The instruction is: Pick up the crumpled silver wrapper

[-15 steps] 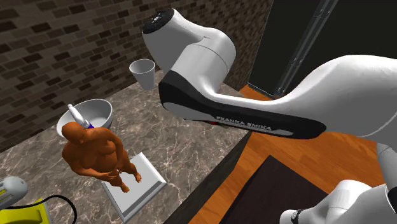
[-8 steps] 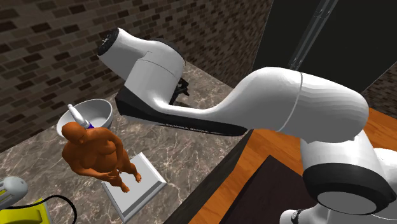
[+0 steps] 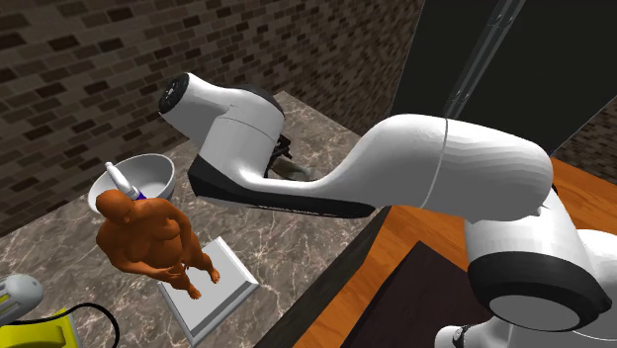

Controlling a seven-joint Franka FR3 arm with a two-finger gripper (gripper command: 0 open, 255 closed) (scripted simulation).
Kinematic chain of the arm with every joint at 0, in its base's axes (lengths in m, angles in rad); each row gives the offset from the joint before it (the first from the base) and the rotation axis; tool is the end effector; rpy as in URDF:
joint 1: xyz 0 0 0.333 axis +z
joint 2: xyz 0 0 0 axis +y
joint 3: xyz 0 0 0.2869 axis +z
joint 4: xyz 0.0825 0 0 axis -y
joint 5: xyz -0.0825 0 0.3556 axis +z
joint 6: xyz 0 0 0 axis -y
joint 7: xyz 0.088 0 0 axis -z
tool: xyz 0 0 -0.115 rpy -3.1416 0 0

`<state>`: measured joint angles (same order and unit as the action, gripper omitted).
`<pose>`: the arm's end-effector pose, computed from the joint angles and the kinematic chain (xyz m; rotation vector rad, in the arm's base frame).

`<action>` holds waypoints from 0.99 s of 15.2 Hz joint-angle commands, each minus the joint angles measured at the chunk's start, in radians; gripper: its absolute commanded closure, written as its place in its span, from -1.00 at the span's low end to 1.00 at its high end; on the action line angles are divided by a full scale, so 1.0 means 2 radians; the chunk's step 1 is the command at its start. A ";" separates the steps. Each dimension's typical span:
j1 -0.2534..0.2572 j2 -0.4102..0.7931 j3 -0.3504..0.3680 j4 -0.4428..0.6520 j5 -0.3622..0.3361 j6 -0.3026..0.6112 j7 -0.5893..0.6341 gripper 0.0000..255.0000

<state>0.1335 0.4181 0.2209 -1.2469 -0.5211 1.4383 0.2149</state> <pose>0.6048 0.1294 0.4945 2.6599 0.1572 -0.1175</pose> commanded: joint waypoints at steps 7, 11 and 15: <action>0.000 0.001 0.000 -0.005 0.000 0.005 0.003 1.00; 0.000 0.000 0.000 -0.004 0.000 0.004 0.002 1.00; 0.004 0.006 -0.001 0.032 -0.002 -0.023 -0.010 1.00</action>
<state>0.1390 0.4250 0.2204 -1.2070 -0.5237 1.4082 0.2022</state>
